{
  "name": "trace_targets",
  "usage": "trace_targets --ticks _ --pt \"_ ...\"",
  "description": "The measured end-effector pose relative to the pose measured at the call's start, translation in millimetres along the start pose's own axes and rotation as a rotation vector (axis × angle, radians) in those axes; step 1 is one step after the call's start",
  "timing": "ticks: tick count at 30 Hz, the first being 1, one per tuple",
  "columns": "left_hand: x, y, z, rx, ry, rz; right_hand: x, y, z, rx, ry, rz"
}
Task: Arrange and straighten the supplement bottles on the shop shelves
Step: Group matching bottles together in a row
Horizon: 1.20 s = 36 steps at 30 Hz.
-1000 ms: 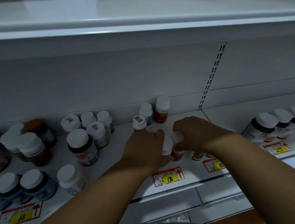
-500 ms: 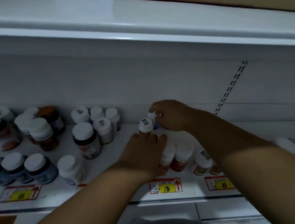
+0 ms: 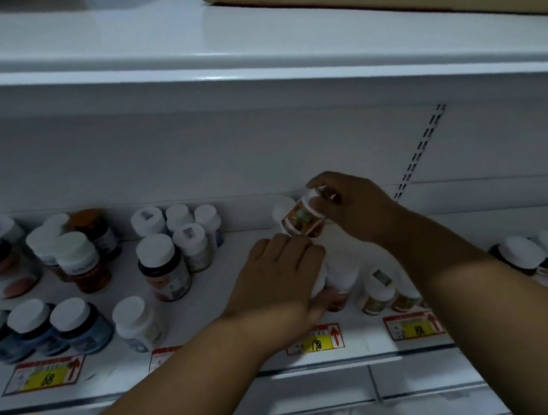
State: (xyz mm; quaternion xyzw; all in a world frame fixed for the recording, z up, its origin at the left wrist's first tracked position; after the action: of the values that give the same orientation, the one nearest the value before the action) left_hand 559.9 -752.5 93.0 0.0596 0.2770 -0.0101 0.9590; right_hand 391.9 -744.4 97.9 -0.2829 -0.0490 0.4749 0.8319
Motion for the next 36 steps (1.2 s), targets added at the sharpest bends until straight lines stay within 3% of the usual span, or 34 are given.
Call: trace_targets --ticks 2,5,9,13,19,23,36 --pt "-5.2 26.6 1.4 0.060 0.021 -0.114 23.1 14.7 28.5 -0.013 0.106 -0.043" --pt "-11.1 70.5 -17.2 0.114 -0.141 -0.253 52.7 37.4 51.3 -0.033 0.150 -0.109" --pt "-16.3 98.0 -41.7 0.064 -0.262 -0.271 70.7 63.3 61.2 0.045 0.127 -0.112" --pt "-20.5 109.2 -66.3 0.064 -0.287 -0.055 71.9 82.9 53.4 0.049 0.037 -0.085" --pt "-16.4 119.9 -95.1 -0.080 -0.295 0.259 63.4 86.7 14.6 0.077 -0.232 0.061" --pt "-18.7 122.2 -97.2 -0.082 -0.260 0.344 61.6 86.8 -9.5 0.069 -0.369 0.097" --pt "-17.6 119.4 -88.7 -0.021 -0.149 0.432 56.7 88.6 -15.4 0.127 -0.395 0.146"
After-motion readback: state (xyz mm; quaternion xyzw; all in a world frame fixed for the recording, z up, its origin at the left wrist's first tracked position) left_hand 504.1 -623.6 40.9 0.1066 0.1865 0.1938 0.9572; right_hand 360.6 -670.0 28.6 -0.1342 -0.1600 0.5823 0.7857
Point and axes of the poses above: each hand's wrist, its own x-axis away from the middle knuckle, its own z-axis out of the back of the hand, y = z × x, the point moved 9 cm from there along -x, towards the middle knuckle
